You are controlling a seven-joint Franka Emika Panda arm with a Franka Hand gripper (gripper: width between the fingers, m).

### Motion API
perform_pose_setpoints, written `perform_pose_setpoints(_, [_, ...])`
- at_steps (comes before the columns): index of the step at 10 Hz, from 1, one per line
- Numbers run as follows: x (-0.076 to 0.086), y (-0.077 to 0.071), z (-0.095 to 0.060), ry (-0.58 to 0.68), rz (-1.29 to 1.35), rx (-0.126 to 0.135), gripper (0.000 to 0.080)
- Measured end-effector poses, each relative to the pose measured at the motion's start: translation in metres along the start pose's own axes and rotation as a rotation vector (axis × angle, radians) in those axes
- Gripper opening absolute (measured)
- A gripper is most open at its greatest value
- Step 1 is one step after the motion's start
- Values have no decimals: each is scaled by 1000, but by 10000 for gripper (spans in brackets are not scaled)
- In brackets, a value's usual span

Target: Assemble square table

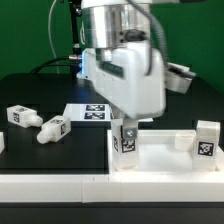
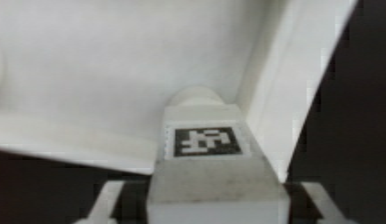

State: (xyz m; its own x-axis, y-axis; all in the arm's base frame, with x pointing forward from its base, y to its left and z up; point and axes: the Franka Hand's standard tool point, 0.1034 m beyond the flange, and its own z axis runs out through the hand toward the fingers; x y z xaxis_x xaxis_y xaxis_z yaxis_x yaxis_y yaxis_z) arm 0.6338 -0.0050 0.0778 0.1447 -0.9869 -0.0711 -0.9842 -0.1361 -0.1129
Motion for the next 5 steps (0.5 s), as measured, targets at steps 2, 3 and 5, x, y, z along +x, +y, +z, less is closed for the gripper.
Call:
perform_pose_setpoints(2, [-11, -4, 2, 9, 356, 21, 285])
perform_pose_setpoints(3, [-12, -4, 2, 20, 421, 35, 285])
perform_pose_setpoints(5, [-11, -3, 1, 25, 281, 24, 462])
